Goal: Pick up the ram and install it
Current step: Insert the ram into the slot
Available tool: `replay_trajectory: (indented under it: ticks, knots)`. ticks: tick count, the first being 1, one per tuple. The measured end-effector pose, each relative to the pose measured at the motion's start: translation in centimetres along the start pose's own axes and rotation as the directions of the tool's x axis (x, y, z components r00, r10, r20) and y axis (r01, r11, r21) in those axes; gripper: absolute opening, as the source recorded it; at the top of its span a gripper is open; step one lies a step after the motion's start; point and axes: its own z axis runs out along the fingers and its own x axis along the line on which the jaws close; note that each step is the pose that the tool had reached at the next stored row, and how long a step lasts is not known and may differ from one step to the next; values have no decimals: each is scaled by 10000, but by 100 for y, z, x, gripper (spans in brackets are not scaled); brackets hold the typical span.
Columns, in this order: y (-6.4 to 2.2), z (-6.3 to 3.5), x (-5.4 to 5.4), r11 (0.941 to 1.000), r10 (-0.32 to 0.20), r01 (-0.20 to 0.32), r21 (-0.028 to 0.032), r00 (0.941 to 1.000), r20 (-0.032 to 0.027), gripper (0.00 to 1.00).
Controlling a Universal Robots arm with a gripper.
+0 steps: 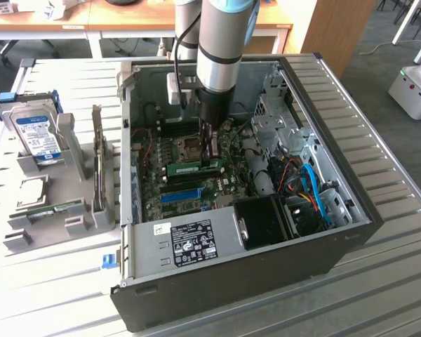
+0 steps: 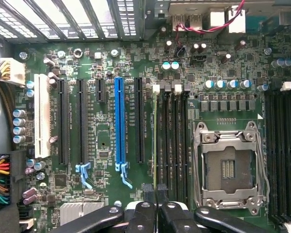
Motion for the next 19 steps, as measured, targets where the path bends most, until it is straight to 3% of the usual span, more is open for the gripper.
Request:
replay_trajectory:
  ticks: [19]
  knots:
    - [5,42,-21,10000,0,0,-1,10000,-2,12]
